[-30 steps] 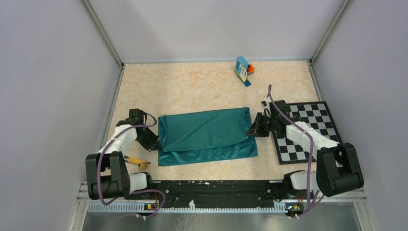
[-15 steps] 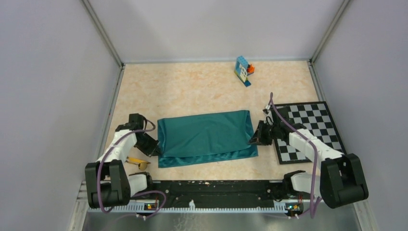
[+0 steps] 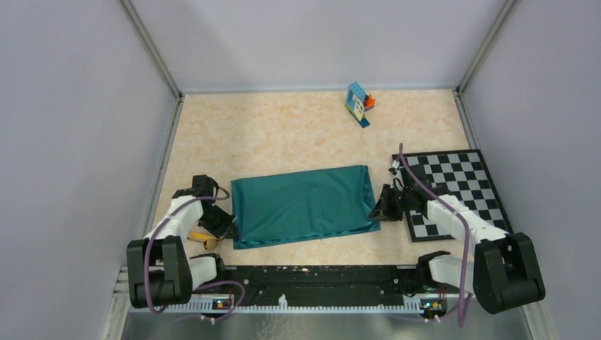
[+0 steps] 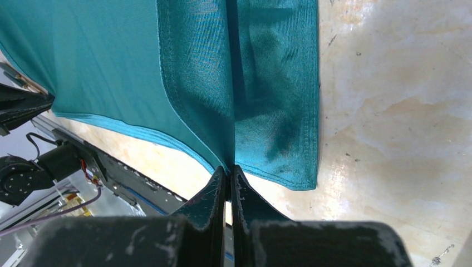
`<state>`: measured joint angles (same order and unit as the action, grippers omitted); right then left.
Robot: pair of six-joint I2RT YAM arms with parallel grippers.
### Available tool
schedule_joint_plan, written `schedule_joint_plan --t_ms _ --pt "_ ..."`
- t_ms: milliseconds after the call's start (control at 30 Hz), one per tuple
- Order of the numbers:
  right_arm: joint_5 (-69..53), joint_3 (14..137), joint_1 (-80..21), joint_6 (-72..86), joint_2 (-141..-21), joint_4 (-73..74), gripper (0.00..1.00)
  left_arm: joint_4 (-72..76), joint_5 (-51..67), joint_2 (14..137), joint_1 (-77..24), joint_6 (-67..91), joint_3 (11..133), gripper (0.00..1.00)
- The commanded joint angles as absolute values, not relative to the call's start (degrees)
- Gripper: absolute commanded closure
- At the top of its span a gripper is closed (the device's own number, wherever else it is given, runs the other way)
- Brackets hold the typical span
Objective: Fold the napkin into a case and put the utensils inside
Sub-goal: Fold and flatten the napkin at the center of the board.
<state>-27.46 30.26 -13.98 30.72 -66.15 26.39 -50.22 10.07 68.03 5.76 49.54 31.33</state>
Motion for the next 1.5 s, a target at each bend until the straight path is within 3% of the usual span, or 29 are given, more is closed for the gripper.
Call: schedule_joint_plan --t_ms 0,867,1033,1100,1167,1233,1367,1467 --pt "-27.32 29.90 -13.71 31.53 -64.37 27.16 1.00 -51.49 8.97 66.64 5.94 49.93 31.92 1.00" --pt "-24.62 31.41 -13.71 31.12 -68.18 29.31 1.00 -53.07 9.22 69.11 5.37 50.54 32.98 1.00" --pt "-23.27 32.24 -13.73 31.68 -67.47 30.62 0.96 -54.09 9.07 69.75 5.42 50.19 33.75 0.76" --pt "-21.86 33.27 -13.71 32.47 -66.14 32.55 0.85 -55.69 8.68 68.16 5.43 50.57 34.59 0.59" --pt "-19.42 34.84 -13.71 33.41 -62.81 34.99 0.67 -57.87 7.73 65.93 5.38 50.71 36.61 0.46" --pt "-16.16 36.94 -13.69 33.57 -59.20 37.37 0.56 -60.97 4.73 63.23 5.41 50.80 39.61 0.40" --pt "-13.90 39.65 -13.71 31.47 -56.08 35.48 0.49 -60.47 1.39 60.87 5.44 47.13 46.05 0.27" --pt "-17.78 41.43 -13.72 27.97 -60.62 29.23 0.45 -51.98 10.30 60.96 5.38 40.36 47.85 0.22"
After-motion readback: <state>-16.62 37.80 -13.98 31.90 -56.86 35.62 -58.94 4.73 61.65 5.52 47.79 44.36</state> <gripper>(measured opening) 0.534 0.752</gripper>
